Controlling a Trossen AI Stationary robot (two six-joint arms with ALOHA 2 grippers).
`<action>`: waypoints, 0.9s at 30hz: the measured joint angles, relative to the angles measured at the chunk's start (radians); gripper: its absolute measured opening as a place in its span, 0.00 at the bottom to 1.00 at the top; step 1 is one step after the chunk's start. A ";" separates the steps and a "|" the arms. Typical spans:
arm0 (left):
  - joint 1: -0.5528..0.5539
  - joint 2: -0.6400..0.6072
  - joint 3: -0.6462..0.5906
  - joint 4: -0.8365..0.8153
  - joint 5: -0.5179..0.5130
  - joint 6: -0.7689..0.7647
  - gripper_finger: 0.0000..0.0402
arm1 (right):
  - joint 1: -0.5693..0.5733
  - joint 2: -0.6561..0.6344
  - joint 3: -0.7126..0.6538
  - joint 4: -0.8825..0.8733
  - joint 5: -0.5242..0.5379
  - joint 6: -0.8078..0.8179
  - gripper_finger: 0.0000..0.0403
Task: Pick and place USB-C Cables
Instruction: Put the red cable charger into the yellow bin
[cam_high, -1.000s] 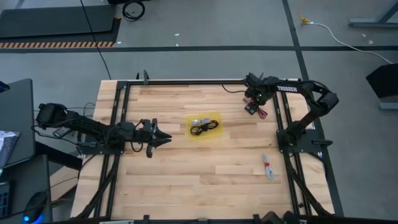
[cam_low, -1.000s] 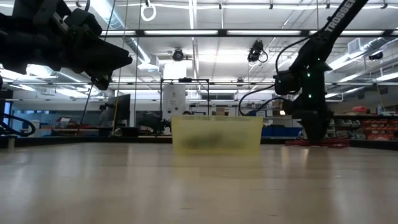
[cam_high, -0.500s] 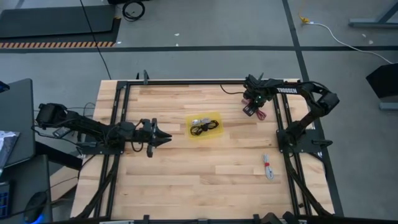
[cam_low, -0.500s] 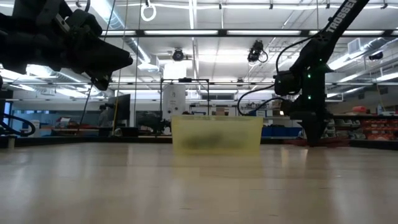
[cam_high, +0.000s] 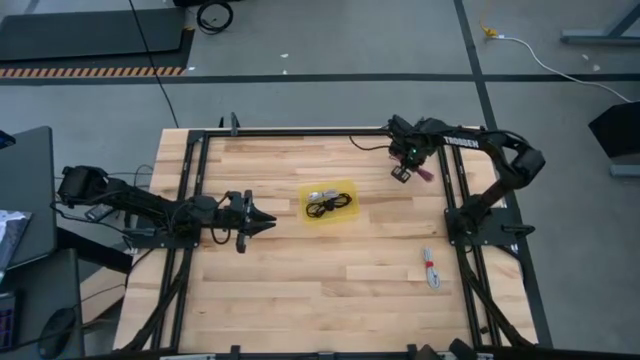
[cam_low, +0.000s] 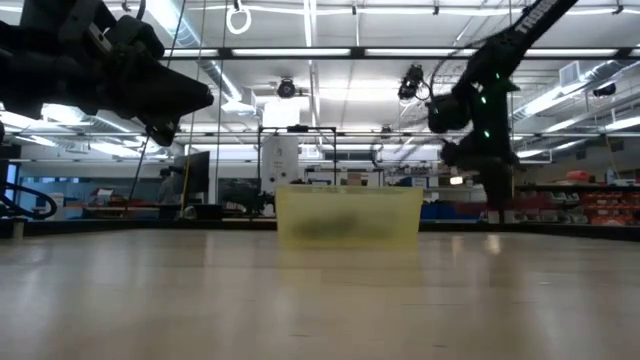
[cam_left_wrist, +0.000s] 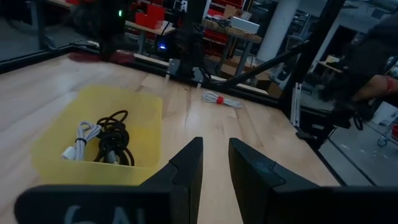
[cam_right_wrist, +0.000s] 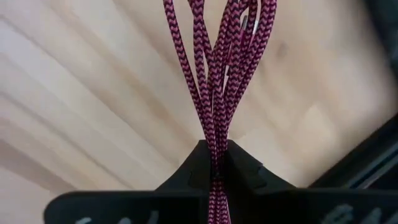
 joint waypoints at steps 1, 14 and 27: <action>0.000 0.000 0.000 0.000 -0.007 0.000 0.21 | 0.019 -0.012 0.030 -0.004 0.001 0.000 0.06; 0.000 0.000 0.000 -0.004 -0.040 0.000 0.21 | 0.478 -0.092 0.456 -0.013 -0.036 0.080 0.06; 0.000 0.001 0.000 0.051 -0.054 -0.033 0.21 | 0.769 0.195 0.627 -0.032 0.014 0.051 0.06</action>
